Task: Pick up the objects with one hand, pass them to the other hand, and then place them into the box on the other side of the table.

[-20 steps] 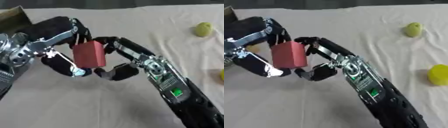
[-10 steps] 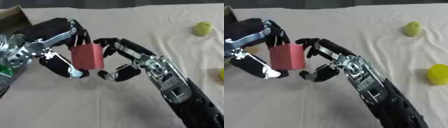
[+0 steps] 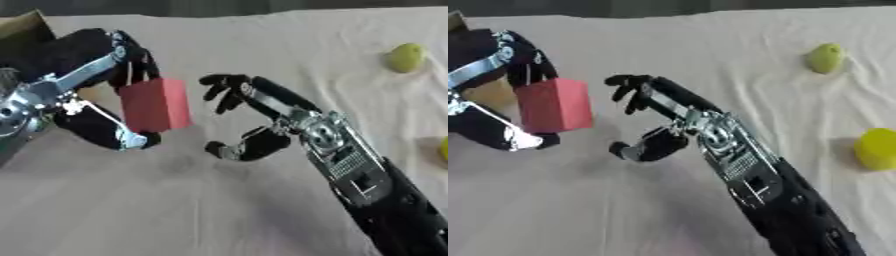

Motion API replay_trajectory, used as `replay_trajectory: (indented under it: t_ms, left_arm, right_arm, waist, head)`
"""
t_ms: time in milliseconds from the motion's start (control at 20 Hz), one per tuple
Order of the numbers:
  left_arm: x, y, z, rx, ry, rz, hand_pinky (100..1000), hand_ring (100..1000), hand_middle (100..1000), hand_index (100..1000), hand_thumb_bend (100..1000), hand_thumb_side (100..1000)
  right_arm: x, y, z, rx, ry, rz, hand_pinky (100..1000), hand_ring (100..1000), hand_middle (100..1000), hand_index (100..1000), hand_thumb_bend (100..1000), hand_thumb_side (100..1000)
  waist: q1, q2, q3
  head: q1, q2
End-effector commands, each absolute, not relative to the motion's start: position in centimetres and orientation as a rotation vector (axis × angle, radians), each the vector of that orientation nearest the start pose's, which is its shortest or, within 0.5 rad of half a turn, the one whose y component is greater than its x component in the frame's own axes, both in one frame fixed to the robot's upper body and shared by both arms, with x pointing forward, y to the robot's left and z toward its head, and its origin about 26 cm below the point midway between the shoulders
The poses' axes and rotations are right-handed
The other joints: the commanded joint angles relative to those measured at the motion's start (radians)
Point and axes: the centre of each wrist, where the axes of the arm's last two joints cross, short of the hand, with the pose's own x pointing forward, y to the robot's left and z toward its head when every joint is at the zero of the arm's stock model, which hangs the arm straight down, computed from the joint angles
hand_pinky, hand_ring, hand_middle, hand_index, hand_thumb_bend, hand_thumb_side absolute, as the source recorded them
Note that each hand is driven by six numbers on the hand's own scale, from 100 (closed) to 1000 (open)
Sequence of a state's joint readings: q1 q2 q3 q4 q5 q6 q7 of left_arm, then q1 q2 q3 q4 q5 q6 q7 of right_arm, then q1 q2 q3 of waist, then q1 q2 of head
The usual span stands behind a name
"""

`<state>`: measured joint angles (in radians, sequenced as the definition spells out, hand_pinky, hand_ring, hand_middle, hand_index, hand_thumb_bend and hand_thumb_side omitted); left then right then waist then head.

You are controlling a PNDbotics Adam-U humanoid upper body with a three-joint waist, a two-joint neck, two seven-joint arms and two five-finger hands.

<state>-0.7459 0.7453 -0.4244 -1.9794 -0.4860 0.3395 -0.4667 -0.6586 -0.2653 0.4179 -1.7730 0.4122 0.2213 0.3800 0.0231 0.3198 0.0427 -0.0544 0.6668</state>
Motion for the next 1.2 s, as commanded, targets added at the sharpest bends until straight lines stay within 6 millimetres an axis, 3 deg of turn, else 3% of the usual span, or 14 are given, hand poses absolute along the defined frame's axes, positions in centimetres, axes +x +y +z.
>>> replay_trajectory:
  t_ms: [50,150,200,250,300,450,750,850,1200]
  left_arm:
    - [30.1,21.2,30.9,0.864,-1.805,-1.484,492,389,271,330,564,100]
    - [30.1,22.4,31.1,0.909,-1.821,-1.426,493,389,272,331,569,100]
    - [30.0,23.0,31.3,0.931,-1.826,-1.397,493,389,272,331,569,100]
    - [30.0,23.6,31.4,0.954,-1.829,-1.365,494,389,272,331,574,100]
    - [30.0,24.3,31.6,0.981,-1.831,-1.328,494,388,271,331,576,100]
    - [29.7,25.9,32.2,1.054,-1.841,-1.230,495,387,271,331,585,100]
    - [29.4,27.6,33.0,1.142,-1.837,-1.109,496,388,272,333,588,100]
    - [29.8,29.2,33.5,1.222,-1.790,-1.037,495,387,271,333,586,100]
    - [32.0,34.0,34.1,1.308,-1.620,-0.834,495,390,274,337,590,100]
  right_arm:
    - [33.3,-12.7,22.8,-0.201,-1.963,1.275,753,694,765,945,422,123]
    - [33.3,-13.2,22.9,-0.214,-1.971,1.218,753,690,760,942,304,292]
    - [33.3,-13.3,23.0,-0.214,-1.975,1.185,753,690,760,942,304,292]
    - [33.3,-13.5,23.0,-0.210,-1.978,1.154,756,695,760,930,149,451]
    - [33.3,-13.7,23.1,-0.205,-1.981,1.121,758,695,759,924,100,509]
    - [33.3,-14.2,23.4,-0.199,-1.997,1.037,765,702,758,911,100,604]
    - [33.2,-14.6,23.9,-0.189,-2.029,0.956,773,704,761,912,100,592]
    - [33.3,-15.0,24.3,-0.200,-2.046,0.947,769,699,756,902,100,530]
    - [33.4,-15.5,25.3,-0.233,-2.077,0.945,766,692,749,894,100,522]
  waist:
    - [0.001,-0.019,0.001]
    - [0.001,-0.020,0.002]
    - [0.001,-0.021,0.001]
    - [0.001,-0.021,0.002]
    - [0.001,-0.022,0.002]
    - [0.002,-0.025,0.002]
    - [0.004,-0.029,0.003]
    - [0.005,-0.033,0.005]
    - [0.004,-0.036,-0.004]
  head:
    - [0.021,-0.016]
    - [0.040,-0.019]
    - [0.050,-0.022]
    - [0.060,-0.025]
    - [0.070,-0.028]
    - [0.095,-0.035]
    - [0.128,-0.044]
    - [0.153,-0.049]
    - [0.199,-0.051]
